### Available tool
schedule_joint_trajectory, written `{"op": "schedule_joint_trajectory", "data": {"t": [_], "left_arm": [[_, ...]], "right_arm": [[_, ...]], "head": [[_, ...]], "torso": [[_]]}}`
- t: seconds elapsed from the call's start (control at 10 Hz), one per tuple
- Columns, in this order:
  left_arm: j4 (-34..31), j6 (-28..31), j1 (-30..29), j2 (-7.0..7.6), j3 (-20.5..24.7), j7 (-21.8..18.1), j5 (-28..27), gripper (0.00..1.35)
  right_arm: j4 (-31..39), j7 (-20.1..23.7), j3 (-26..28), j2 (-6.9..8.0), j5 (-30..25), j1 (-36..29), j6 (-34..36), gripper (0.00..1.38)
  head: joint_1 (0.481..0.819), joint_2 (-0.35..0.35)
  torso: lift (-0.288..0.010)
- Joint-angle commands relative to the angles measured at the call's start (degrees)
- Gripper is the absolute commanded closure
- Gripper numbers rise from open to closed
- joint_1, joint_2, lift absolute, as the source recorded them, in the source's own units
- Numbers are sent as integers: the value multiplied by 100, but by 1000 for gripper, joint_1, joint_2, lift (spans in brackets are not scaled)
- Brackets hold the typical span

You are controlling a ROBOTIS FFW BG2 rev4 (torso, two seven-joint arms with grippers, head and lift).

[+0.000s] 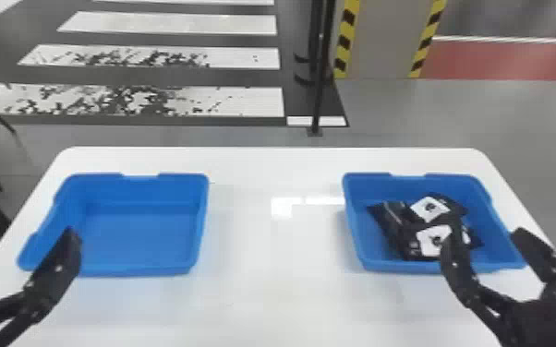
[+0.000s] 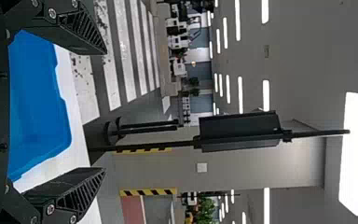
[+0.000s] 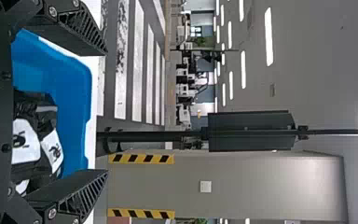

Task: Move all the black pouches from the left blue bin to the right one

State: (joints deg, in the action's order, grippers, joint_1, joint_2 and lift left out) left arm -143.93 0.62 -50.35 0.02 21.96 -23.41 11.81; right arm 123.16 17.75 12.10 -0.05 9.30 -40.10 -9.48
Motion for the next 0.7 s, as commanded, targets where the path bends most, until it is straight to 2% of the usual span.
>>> {"op": "schedule_joint_trajectory", "data": {"t": [0.0, 0.3, 0.6], "left_arm": [[0, -203, -27, -17, -59, 29, -118, 160], [0, 65, -13, -17, -242, 126, -95, 159], [0, 163, 1, -17, -287, 143, -84, 160]], "right_arm": [[108, 0, -193, 10, 18, -223, -346, 128], [-60, 9, -582, 10, 270, -110, -403, 128], [-173, 18, -627, 10, 327, -82, -403, 130]], "head": [[695, 23], [695, 51], [695, 81]], "torso": [[-140], [-140], [-140]]}}
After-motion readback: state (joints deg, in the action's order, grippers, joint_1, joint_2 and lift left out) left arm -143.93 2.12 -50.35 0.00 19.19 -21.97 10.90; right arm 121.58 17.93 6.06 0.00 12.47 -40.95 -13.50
